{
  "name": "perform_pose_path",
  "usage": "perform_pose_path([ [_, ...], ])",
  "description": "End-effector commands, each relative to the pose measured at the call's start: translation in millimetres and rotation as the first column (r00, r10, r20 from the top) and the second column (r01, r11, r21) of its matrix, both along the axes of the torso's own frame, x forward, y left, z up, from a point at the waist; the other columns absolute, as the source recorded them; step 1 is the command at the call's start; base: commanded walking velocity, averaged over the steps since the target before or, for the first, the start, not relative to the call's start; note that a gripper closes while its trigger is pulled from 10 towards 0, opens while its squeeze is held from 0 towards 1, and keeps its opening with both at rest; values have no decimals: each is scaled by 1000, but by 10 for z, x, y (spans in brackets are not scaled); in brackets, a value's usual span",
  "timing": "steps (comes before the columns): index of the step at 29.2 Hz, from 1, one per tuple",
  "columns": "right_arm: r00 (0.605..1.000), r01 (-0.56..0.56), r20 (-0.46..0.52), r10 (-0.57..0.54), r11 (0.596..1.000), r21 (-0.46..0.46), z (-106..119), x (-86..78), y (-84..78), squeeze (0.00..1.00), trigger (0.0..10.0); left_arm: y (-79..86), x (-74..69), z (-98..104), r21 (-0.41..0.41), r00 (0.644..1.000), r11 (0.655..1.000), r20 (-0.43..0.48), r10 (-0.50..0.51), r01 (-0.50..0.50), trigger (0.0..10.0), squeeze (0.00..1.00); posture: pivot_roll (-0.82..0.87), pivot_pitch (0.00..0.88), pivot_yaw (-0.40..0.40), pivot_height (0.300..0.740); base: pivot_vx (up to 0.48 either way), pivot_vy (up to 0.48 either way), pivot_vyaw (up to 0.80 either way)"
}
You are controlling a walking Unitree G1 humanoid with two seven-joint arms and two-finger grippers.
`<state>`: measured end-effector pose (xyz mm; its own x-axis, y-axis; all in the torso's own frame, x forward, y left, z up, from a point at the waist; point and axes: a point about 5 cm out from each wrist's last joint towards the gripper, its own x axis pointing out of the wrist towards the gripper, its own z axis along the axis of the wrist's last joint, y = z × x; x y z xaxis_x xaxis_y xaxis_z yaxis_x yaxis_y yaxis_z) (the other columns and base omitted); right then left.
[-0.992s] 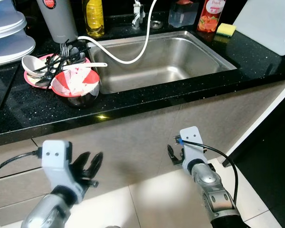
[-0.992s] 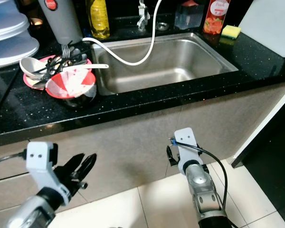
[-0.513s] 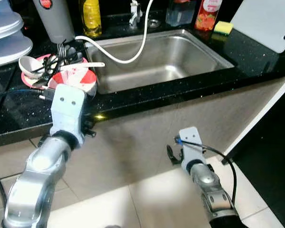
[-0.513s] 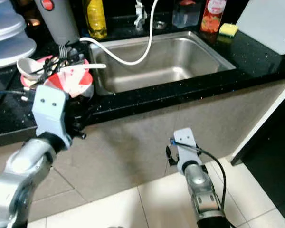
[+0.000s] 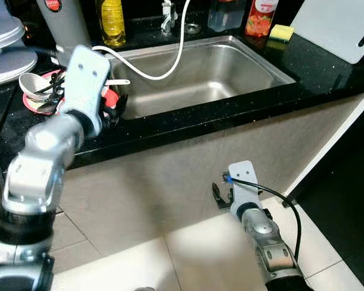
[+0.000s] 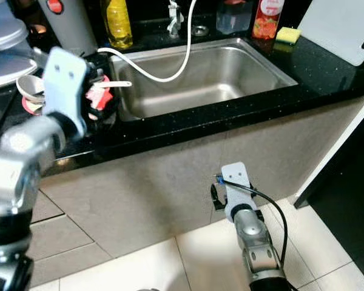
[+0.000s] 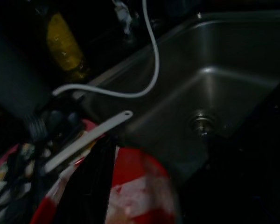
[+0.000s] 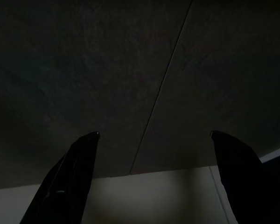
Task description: Kitchen organization
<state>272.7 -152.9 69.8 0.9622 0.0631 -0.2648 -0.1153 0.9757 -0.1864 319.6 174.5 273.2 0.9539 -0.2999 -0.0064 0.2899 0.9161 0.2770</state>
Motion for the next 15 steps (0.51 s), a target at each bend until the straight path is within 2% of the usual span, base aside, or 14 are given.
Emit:
perform_pose_path([
  [1,1000,11,8,-11,1000,8,16,-14,-9,0,10000,110,74,-81,-3,998,1000,-56,23,-23,10000,1000,92,5,37,740,0,0,0],
  [4,1000,11,13,-11,1000,9,34,-5,-6,0,10000,137,181,-98,-37,994,999,-108,-5,1,10000,1000,94,2,34,740,0,0,0],
  [6,1000,9,17,-9,1000,8,44,5,-1,0,10000,120,242,-119,-63,985,996,-159,-67,58,10000,1000,95,0,30,740,0,0,0],
  [7,1000,9,17,-9,1000,8,44,5,-1,0,10000,120,242,-119,-63,985,996,-159,-67,58,10000,1000,95,0,30,740,0,0,0],
  [9,1000,4,18,-4,1000,7,45,10,3,0,10000,119,291,-197,-74,964,991,-234,-124,110,10000,1000,93,0,28,740,0,0,0],
  [10,1000,4,18,-4,1000,7,45,10,3,0,10000,119,291,-197,-74,964,991,-234,-124,110,10000,1000,93,0,28,740,0,0,0],
  [11,1000,2,18,-3,1000,6,44,8,3,0,10000,136,309,-232,-63,957,991,-260,-132,119,10000,0,93,0,25,740,0,0,0],
  [12,1000,1,17,-2,1000,5,43,6,3,0,10000,149,320,-254,-55,952,991,-276,-134,123,10000,0,93,0,25,740,0,0,0],
  [15,1000,-3,16,3,1000,3,44,-3,5,0,10000,214,316,-383,75,935,987,-337,-109,142,10000,0,96,0,23,740,0,0,0],
])
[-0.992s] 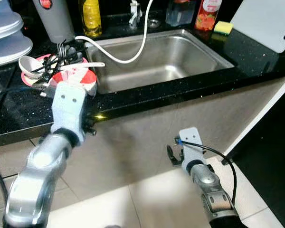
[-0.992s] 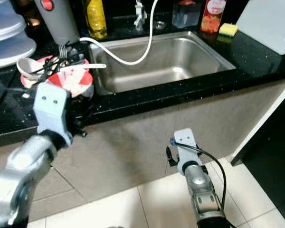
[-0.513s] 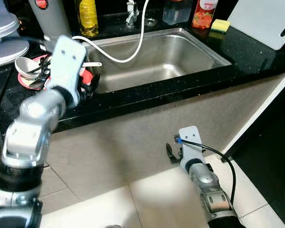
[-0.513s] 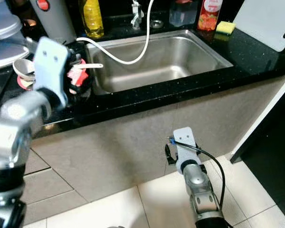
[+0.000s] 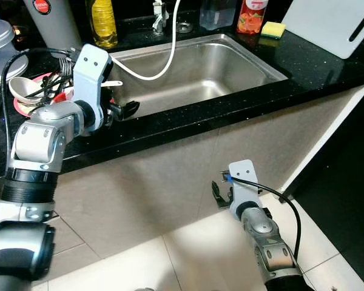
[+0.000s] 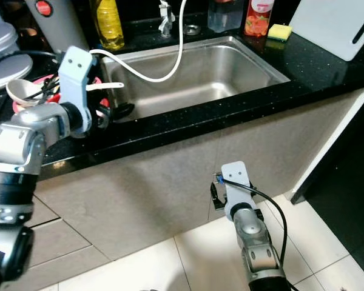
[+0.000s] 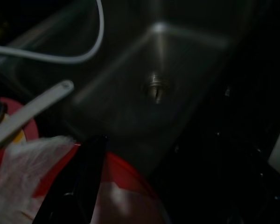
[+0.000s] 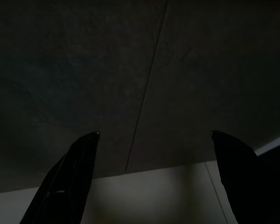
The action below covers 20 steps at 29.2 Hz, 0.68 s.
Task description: Kitchen organization
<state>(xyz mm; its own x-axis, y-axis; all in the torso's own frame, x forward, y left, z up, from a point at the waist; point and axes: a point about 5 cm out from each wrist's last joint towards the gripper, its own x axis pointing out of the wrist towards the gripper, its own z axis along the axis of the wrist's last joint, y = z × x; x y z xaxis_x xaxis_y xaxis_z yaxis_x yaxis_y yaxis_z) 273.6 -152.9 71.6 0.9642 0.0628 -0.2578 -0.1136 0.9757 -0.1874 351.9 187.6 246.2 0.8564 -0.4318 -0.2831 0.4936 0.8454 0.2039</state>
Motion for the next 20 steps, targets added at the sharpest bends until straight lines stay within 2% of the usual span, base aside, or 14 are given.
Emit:
perform_pose_path([
  [1,1000,-4,10,4,1000,3,31,-16,6,0,10000,110,-19,-176,116,998,993,-64,21,-14,10000,0,98,2,24,740,0,0,0],
  [5,1000,-6,12,6,1000,4,40,-17,13,0,10000,238,-47,-343,272,993,960,-74,92,-68,10000,0,100,4,27,740,0,0,0],
  [8,1000,-7,14,6,1000,5,42,-15,22,0,10000,292,-58,-374,316,990,944,-63,125,-99,10000,0,108,1,28,740,0,0,0],
  [9,1000,-9,14,9,1000,7,39,-11,34,0,10000,335,-65,-386,349,987,929,-46,152,-127,6588,0,112,0,25,740,0,0,0],
  [13,1000,-18,9,18,1000,8,27,-9,45,0,10000,353,-65,-336,348,985,924,-5,170,-157,7255,0,112,0,23,740,0,0,0],
  [14,1000,-21,5,21,1000,8,19,-9,46,0,10000,352,-66,-269,351,985,921,30,168,-168,10000,0,112,0,23,740,0,0,0],
  [20,1000,-25,-6,25,1000,7,-2,-35,46,0,10000,351,-119,81,360,967,910,217,134,-207,10000,0,121,9,20,740,0,0,0],
])
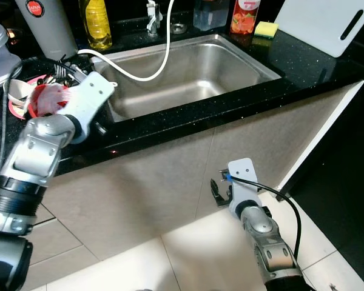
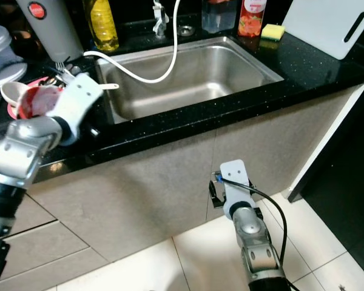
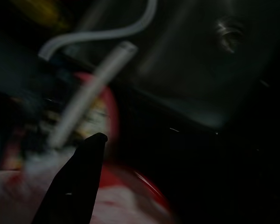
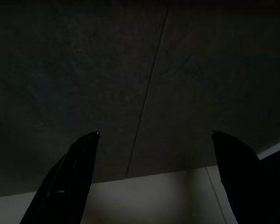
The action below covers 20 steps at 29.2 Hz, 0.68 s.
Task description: Kitchen organization
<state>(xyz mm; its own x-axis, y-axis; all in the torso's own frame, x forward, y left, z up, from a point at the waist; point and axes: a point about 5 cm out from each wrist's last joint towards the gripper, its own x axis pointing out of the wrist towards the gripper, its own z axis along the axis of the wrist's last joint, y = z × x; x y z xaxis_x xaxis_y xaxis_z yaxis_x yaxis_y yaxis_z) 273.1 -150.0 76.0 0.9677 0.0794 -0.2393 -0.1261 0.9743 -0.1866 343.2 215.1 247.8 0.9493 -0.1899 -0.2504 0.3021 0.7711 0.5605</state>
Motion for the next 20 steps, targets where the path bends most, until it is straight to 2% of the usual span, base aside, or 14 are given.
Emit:
perform_pose_path([
  [1,1000,-8,-25,8,1000,4,-45,-35,18,0,10000,70,-44,117,33,998,999,60,11,-13,10000,0,119,11,25,740,0,0,0],
  [4,1000,-4,-25,4,1000,6,-45,-41,20,0,10000,57,-98,254,6,994,1000,110,-4,3,10000,0,116,9,32,740,0,0,0],
  [6,1000,2,-23,-2,1000,9,-47,-50,24,0,10000,108,-201,317,-19,994,1000,109,3,-1,10000,0,112,6,41,740,0,0,0],
  [10,1000,9,-19,-9,1000,11,-39,-56,10,0,10000,215,-440,291,-33,999,999,50,11,-10,10000,0,128,13,33,740,0,0,0],
  [11,1000,9,-19,-9,1000,11,-39,-56,10,0,10000,215,-440,291,-33,999,999,50,11,-10,10000,0,128,13,33,740,0,0,0],
  [13,1000,0,-25,0,1000,9,-44,-52,10,0,10000,284,-531,214,-22,999,999,30,39,-39,10000,0,135,13,28,740,0,0,0],
  [16,1000,-4,-27,4,1000,8,-49,-53,9,0,10000,299,-575,191,-27,999,998,21,48,-48,10000,0,129,9,28,740,0,0,0],
  [17,1000,-5,-30,5,1000,7,-53,-57,-3,0,10000,289,-693,218,-40,998,998,28,48,-47,10000,0,137,9,24,740,0,0,0],
  [19,1000,-2,-30,2,1000,7,-53,-56,-14,0,10000,277,-810,245,-47,998,998,33,47,-45,10000,0,145,11,22,740,0,0,0],
  [20,1000,-2,-30,2,1000,7,-53,-56,-14,0,10000,277,-810,245,-47,998,998,33,47,-45,10000,0,145,11,22,740,0,0,0],
])
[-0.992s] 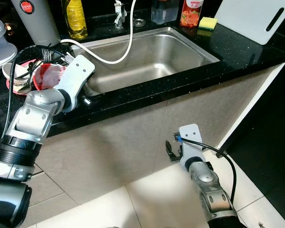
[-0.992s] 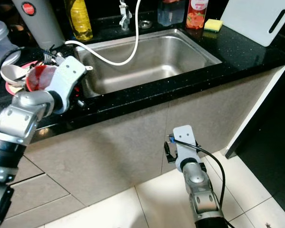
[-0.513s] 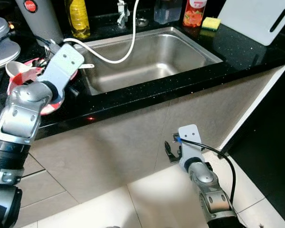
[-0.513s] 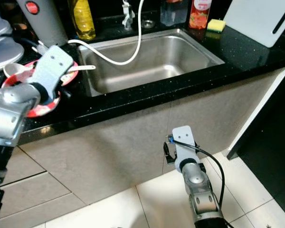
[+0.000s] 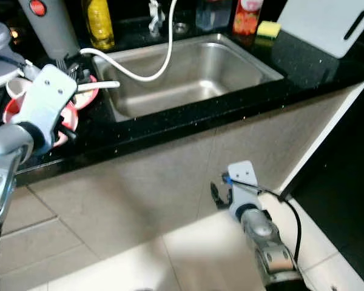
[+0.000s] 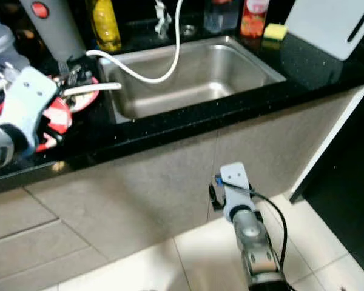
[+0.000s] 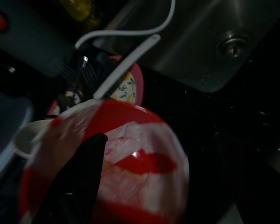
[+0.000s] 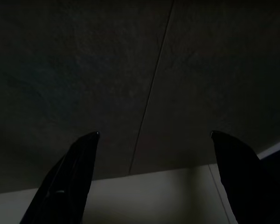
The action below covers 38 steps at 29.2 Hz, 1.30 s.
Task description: Kitchen organization
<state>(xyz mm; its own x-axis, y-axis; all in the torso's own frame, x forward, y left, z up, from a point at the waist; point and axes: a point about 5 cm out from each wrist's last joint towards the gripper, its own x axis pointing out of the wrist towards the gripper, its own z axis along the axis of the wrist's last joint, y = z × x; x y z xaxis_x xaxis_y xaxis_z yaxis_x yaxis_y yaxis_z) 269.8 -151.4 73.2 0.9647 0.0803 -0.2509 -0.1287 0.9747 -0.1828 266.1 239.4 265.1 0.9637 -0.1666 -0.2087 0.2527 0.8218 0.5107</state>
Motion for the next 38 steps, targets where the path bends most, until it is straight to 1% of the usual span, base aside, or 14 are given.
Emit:
perform_pose_path([
  [1,1000,1,-18,-1,1000,3,-25,-11,-3,0,10000,43,-139,-7,15,999,1000,-33,14,-13,10000,0,153,10,15,740,0,0,0],
  [3,1000,1,-18,-1,1000,3,-25,-7,-3,0,10000,48,-163,-43,11,999,1000,-48,16,-16,10000,0,153,10,15,740,0,0,0],
  [5,1000,-4,-20,4,1000,3,-23,4,3,0,10000,78,-158,-204,22,994,999,-101,36,-34,10000,0,153,9,9,740,0,0,0],
  [9,1000,-13,-22,13,1000,3,-25,29,18,0,10000,137,-21,-373,18,988,998,-141,66,-64,10000,0,147,0,4,740,0,0,0],
  [12,1000,-12,-19,12,1000,5,-21,39,27,0,10000,171,61,-408,27,985,998,-164,61,-57,10000,0,144,0,6,740,0,0,0],
  [17,1000,-4,-13,5,1000,9,-13,45,36,0,10000,277,205,-381,105,981,993,-179,71,-53,10000,0,129,0,19,740,0,0,0],
  [20,1000,-3,-12,3,1000,10,-8,47,36,0,10000,307,227,-378,125,980,991,-182,77,-55,10000,0,129,0,19,740,0,0,0],
  [21,1000,0,-11,1,1000,10,-5,44,34,0,10000,393,312,-421,170,976,984,-199,86,-52,9843,0,123,3,23,740,0,0,0],
  [22,1000,0,-11,0,1000,11,-4,42,34,0,10000,417,335,-434,182,975,982,-203,88,-51,9843,0,123,3,23,740,0,0,0],
  [23,1000,1,-10,-1,1000,11,-4,36,32,0,10000,458,377,-459,192,973,979,-206,101,-61,3176,0,115,5,25,740,0,0,0],
  [24,1000,1,-10,-1,1000,11,-4,36,32,0,10000,458,377,-459,192,973,979,-206,101,-61,3176,0,115,5,25,740,0,0,0],
  [25,1000,4,-10,-4,1000,11,-4,28,28,0,10000,508,425,-519,208,970,975,-214,118,-73,0,0,111,5,27,740,0,0,0],
  [33,1000,15,-8,-15,1000,10,0,14,9,0,10000,505,437,-596,234,969,970,-215,120,-68,0,0,101,15,34,740,0,0,0],
  [38,1000,19,-12,-18,1000,6,-16,8,-6,0,10000,403,445,-573,254,985,966,-147,91,-52,0,0,99,0,28,740,0,0,0],
])
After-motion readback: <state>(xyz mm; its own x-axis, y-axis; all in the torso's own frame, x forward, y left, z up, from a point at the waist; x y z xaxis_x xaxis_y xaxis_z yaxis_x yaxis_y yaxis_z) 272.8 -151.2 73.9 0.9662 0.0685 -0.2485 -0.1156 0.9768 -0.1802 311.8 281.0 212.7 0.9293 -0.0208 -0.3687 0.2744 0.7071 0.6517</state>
